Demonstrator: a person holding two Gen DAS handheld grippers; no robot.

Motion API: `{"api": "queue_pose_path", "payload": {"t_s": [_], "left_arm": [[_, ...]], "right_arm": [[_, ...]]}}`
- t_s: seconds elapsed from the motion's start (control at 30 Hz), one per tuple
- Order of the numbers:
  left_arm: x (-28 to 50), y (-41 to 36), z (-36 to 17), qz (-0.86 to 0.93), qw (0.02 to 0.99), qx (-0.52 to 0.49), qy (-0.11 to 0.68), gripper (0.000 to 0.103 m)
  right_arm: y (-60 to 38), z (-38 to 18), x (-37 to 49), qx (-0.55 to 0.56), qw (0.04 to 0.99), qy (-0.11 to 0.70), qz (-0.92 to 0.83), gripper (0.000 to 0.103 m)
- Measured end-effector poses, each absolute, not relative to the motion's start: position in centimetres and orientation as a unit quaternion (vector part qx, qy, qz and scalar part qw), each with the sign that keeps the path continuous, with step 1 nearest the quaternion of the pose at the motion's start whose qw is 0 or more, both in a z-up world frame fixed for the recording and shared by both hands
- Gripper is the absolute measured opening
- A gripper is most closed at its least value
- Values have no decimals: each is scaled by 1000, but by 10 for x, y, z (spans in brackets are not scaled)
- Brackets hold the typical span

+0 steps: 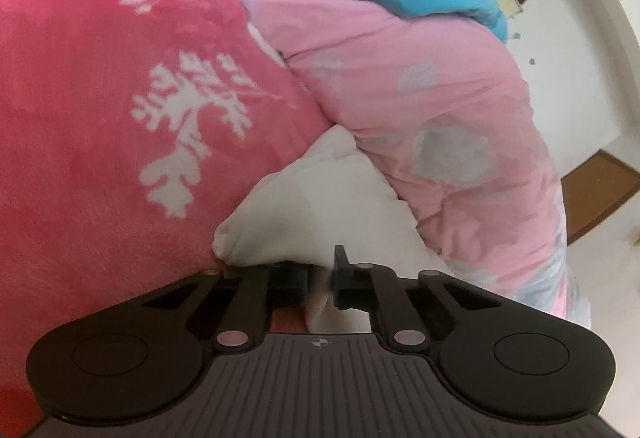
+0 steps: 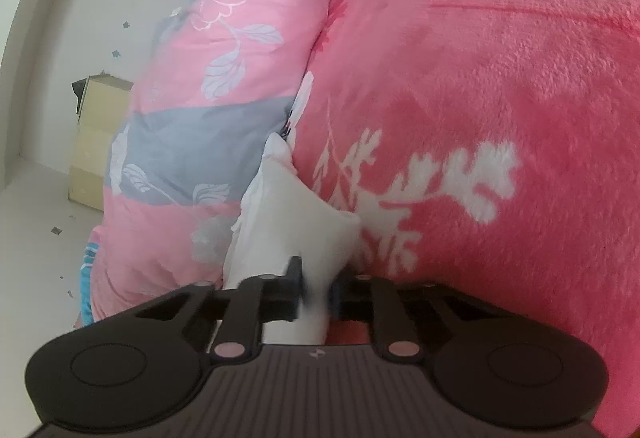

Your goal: Fold clothes

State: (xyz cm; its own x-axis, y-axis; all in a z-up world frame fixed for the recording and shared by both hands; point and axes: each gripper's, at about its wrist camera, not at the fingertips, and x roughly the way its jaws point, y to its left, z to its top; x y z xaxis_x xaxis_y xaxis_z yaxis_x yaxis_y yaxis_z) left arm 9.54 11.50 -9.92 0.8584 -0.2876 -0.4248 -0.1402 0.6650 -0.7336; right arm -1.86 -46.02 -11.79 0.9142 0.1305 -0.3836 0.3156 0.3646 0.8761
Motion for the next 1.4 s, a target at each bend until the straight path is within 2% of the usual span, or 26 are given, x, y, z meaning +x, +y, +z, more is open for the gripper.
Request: {"api": "queue_pose_path", "payload": {"t_s": [0.13, 0.57, 0.8, 0.9, 1.0, 1.07, 1.13, 1.23, 1.4], "left_arm": [[82, 117, -84, -54, 883, -399, 241, 4], [26, 133, -55, -80, 879, -404, 240, 3], [-25, 150, -51, -82, 878, -373, 287, 3], [-28, 146, -60, -92, 884, -327, 322, 5], [-26, 143, -62, -93, 892, -269, 352, 12], [-33, 150, -56, -96, 898, -247, 351, 19], [-42, 159, -49, -92, 906, -226, 347, 25], [-57, 173, -38, -65, 921, -194, 332, 33], [-59, 186, -23, -51, 934, -187, 301, 33]], "right_arm": [[-454, -104, -28, 545, 817, 183, -51, 4], [-442, -64, -77, 521, 839, 158, -28, 4], [-437, -56, -140, 515, 832, 205, -34, 4], [-439, -63, -154, 504, 829, 239, -43, 4], [-441, -68, -147, 473, 828, 291, -73, 9], [-443, -64, -144, 436, 837, 315, -104, 19], [-448, -54, -152, 409, 848, 311, -132, 36], [-454, -36, -167, 360, 870, 286, -177, 38], [-448, -14, -165, 296, 902, 251, -191, 38]]}}
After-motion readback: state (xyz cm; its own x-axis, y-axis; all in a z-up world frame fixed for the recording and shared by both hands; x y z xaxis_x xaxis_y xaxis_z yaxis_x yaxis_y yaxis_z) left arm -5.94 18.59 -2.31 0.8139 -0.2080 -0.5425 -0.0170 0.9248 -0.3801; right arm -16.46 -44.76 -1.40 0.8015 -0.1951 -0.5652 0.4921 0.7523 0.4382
